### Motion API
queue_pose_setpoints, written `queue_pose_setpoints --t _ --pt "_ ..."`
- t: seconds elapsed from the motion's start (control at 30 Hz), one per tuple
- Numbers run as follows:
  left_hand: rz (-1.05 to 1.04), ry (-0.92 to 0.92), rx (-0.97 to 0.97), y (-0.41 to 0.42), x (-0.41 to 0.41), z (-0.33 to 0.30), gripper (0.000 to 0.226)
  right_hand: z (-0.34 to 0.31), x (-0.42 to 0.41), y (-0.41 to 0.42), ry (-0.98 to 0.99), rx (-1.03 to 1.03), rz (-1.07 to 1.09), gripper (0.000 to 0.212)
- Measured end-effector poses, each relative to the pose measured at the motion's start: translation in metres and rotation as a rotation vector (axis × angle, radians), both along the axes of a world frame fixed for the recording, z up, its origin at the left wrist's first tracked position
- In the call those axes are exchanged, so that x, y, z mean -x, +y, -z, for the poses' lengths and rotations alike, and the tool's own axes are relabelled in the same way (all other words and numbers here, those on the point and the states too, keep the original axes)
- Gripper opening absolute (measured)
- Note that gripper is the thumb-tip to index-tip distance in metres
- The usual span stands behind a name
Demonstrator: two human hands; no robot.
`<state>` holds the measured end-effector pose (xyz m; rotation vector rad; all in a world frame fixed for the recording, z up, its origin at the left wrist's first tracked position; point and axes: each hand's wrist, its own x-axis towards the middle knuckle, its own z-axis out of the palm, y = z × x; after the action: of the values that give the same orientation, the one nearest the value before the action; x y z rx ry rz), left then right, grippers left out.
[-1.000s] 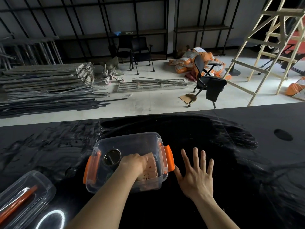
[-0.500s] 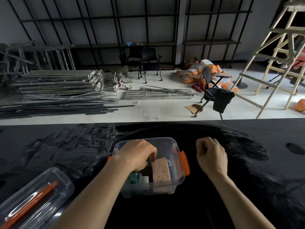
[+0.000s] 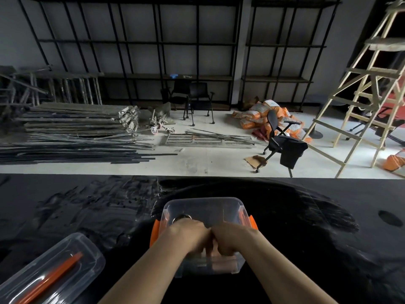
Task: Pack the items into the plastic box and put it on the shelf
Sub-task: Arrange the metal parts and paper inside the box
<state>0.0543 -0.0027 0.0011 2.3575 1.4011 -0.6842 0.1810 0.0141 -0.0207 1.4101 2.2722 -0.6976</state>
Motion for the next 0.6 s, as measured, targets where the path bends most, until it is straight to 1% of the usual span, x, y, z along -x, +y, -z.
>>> queue_pose_setpoints --t 0.13,0.23,0.3,0.37,0.43,0.5,0.6 --pt "0.008 0.077 0.012 -0.003 0.000 -0.005 0.028 0.004 0.002 0.006 -0.059 0.062 -0.001 0.038" --pt "0.067 0.125 -0.145 -0.009 0.007 -0.013 0.031 0.006 -0.001 0.008 -0.072 0.053 0.026 0.041" --pt "0.132 0.140 -0.269 -0.013 0.014 -0.015 0.032 0.008 -0.002 0.010 -0.059 0.057 0.052 0.047" --pt "0.204 0.107 -0.381 -0.015 0.024 -0.013 0.031 0.011 -0.001 0.011 -0.048 0.069 0.068 0.050" --pt "0.233 0.013 -0.461 -0.017 0.032 -0.011 0.031 0.015 0.000 0.014 -0.045 0.077 0.065 0.047" --pt "0.254 -0.081 -0.489 -0.016 0.036 -0.007 0.027 0.017 0.000 0.016 -0.047 0.083 0.062 0.042" --pt "0.269 -0.130 -0.481 -0.016 0.037 -0.011 0.019 0.019 0.000 0.016 -0.040 0.049 0.042 0.044"
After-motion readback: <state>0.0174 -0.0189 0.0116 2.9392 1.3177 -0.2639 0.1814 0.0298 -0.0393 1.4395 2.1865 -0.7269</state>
